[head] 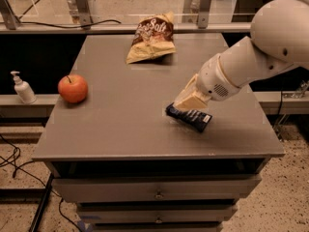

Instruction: Move rxbar blueberry near apple

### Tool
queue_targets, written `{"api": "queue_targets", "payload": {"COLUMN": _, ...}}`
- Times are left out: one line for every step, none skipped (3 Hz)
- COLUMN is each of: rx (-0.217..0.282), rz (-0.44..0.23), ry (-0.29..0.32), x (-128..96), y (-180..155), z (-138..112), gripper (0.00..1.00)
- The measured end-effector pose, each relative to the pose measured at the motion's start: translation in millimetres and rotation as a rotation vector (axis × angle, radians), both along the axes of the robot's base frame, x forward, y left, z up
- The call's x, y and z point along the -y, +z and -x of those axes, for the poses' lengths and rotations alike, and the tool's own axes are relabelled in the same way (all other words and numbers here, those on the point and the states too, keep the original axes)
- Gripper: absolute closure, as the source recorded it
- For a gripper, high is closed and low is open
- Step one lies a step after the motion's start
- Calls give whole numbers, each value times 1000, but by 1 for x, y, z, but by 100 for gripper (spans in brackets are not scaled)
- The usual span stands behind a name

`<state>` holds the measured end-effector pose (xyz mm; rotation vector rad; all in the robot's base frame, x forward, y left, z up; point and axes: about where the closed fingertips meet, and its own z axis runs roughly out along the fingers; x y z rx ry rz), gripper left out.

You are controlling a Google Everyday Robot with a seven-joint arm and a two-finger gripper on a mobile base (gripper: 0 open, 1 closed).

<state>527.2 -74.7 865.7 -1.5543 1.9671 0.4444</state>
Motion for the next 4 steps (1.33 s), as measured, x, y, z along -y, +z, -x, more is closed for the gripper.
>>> {"api": "queue_targets", "payload": {"rx": -25, "rz": -5, "ry": -37, "x": 10, "y": -19, "z": 3, "gripper": 12}}
{"api": "queue_targets", "payload": {"rx": -37, "rz": -4, "ry": -62, "x": 16, "y": -30, "z": 0, "gripper": 0}}
{"api": "queue_targets", "payload": {"rx": -42, "rz": -1, "ry": -72, "x": 19, "y": -33, "z": -2, "gripper": 0}}
{"api": "queue_targets", "payload": {"rx": -56, "rz": -1, "ry": -88, "x": 25, "y": -44, "z": -4, "gripper": 17}}
